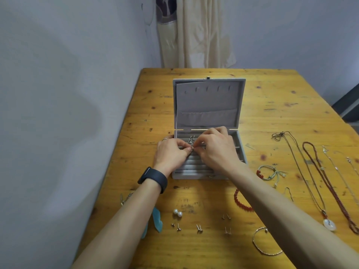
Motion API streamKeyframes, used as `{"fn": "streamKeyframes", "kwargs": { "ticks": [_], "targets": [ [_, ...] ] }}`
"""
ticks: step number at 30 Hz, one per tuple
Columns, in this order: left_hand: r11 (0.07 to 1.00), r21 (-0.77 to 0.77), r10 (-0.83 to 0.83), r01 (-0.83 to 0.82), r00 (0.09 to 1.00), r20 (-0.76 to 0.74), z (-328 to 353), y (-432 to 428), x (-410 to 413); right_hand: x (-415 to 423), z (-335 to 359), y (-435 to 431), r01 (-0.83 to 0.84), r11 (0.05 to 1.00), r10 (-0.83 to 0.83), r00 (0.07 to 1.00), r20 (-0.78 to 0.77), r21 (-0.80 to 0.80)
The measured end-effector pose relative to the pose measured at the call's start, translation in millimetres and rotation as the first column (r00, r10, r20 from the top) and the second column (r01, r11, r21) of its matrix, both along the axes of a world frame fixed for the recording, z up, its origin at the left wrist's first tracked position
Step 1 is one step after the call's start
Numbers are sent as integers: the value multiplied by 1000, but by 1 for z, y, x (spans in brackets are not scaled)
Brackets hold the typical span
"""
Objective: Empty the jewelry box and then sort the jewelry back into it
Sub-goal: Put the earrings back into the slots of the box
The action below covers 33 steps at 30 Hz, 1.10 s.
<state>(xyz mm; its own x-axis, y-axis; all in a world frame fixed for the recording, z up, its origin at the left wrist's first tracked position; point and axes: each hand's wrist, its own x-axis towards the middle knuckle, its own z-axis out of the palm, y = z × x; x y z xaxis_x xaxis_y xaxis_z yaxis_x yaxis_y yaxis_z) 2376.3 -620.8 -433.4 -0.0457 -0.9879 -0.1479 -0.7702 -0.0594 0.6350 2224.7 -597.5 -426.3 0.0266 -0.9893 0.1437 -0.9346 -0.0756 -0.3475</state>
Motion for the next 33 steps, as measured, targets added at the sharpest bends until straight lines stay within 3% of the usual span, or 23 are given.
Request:
{"fn": "streamKeyframes", "kwargs": {
  "ticks": [18,28,31,33],
  "targets": [
    [999,-49,-11,9,999,-42,4,13,3,4,-2,9,-38,996,35,999,-32,-75],
    [983,-171,-92,61,979,-181,22,55,48,-5,9,78,57,978,-18,982,190,-202],
    [980,-189,-93,68,988,-125,29,81,63,0,7,110,52,978,-7,976,217,-204],
    [971,-197,-136,132,991,-6,29,99,69,6,2,128,39,979,10,971,237,-198]
  ]
}}
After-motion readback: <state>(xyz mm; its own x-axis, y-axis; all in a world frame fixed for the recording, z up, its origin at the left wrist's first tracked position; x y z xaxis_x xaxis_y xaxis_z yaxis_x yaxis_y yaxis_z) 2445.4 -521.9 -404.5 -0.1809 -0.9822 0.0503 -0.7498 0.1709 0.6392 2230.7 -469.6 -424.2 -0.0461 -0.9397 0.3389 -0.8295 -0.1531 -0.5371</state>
